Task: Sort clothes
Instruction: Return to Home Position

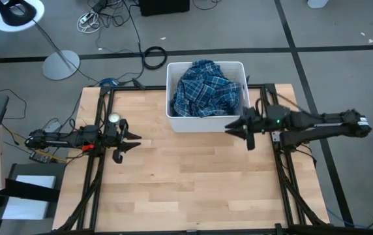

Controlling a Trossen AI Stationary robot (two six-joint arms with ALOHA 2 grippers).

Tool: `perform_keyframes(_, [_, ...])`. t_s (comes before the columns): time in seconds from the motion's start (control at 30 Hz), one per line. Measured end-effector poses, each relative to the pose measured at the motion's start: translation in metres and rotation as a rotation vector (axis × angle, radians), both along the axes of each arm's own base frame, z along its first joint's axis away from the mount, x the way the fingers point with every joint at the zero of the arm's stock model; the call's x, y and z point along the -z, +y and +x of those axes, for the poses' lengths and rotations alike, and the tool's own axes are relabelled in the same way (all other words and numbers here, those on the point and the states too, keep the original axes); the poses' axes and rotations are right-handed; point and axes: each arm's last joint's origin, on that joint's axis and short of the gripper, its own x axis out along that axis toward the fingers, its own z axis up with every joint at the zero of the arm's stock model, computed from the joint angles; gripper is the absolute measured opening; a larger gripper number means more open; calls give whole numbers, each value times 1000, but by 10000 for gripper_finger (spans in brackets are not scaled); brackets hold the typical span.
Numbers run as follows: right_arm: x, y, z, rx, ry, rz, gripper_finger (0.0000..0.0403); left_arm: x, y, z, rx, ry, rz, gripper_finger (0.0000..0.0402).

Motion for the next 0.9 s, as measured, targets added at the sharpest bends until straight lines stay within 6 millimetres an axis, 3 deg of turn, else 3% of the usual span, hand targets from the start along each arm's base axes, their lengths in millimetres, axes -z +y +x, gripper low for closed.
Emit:
perform_keyframes(0.13, [48,4,-8,-15,-60,201,108,0,0,0,0,1,0,128])
perform_keyframes(0.23, [67,10,-13,-77,-160,240,108,0,0,0,0,1,0,128])
perform_keyframes(0.33, [66,16,-20,-135,-281,212,108,0,0,0,0,-1,0,128])
perform_keyframes(0.47, [79,18,-26,-141,-224,86,107,0,0,0,0,-8,-1,128])
perform_keyframes(0.63, [90,19,-31,-73,-106,68,107,-1,0,0,0,-16,-1,128])
perform_keyframes(0.9, [86,29,-41,7,-130,-45,107,-2,0,0,0,-29,-2,128])
